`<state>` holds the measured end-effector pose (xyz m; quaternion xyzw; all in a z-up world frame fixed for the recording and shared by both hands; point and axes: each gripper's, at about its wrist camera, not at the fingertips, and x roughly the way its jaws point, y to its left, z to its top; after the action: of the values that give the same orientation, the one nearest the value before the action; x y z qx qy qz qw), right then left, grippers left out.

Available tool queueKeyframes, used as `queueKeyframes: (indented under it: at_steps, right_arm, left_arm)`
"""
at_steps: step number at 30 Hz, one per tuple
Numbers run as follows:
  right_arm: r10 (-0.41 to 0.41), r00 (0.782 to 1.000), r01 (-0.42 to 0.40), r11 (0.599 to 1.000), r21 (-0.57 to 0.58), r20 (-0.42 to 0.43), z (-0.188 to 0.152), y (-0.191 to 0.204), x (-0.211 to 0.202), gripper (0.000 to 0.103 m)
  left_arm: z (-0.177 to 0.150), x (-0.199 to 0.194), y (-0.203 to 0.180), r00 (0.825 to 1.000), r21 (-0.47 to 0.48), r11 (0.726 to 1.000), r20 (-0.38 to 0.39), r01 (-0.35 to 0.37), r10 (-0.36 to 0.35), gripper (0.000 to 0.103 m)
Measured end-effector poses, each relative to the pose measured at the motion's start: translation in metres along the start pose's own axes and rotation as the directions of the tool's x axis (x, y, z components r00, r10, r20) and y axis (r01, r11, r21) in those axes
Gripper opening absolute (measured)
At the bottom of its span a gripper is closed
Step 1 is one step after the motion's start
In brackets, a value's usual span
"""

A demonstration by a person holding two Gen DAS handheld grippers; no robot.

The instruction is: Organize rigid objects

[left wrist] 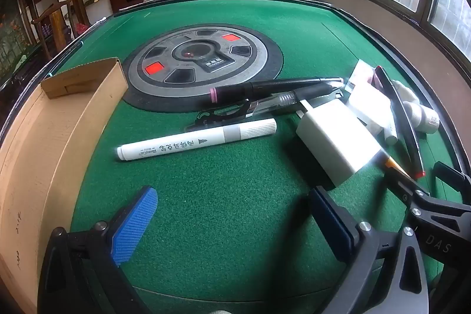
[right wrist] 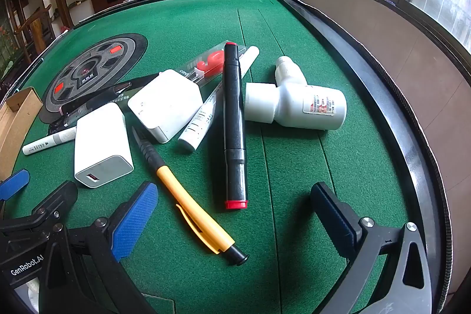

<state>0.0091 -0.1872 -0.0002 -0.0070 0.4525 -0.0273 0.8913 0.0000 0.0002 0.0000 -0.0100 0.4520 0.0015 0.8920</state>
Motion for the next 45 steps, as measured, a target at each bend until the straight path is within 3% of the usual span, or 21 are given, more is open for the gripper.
queueKeyframes:
  at_steps: [24,32,40,45]
  right_arm:
    - [0.002,1.0,-0.002,1.0,0.001,-0.002,0.0,0.001,0.0,0.103]
    - [-0.003,0.999,0.004,1.0,0.017,-0.054,0.002,-0.001,0.001,0.103]
    - [-0.012,0.999,0.013,1.0,0.021,-0.053,0.003,0.004,0.002,0.103]
    - [0.024,0.997,-0.027,0.999,-0.035,-0.079,-0.004,0.005,-0.006,0.102]
  left_arm:
    - [-0.001,-0.001,-0.002,1.0,-0.021,1.0,-0.002,-0.023,0.023,0.102]
    - [-0.014,-0.016,0.006,0.996,0.087,0.994,-0.072,0.064,-0.057,0.102]
    - [-0.01,-0.012,-0.001,0.996,0.1,0.993,-0.062,0.062,-0.056,0.102]
    - [-0.009,-0.013,0.001,0.996,0.097,0.993,-0.064,0.067,-0.061,0.102]
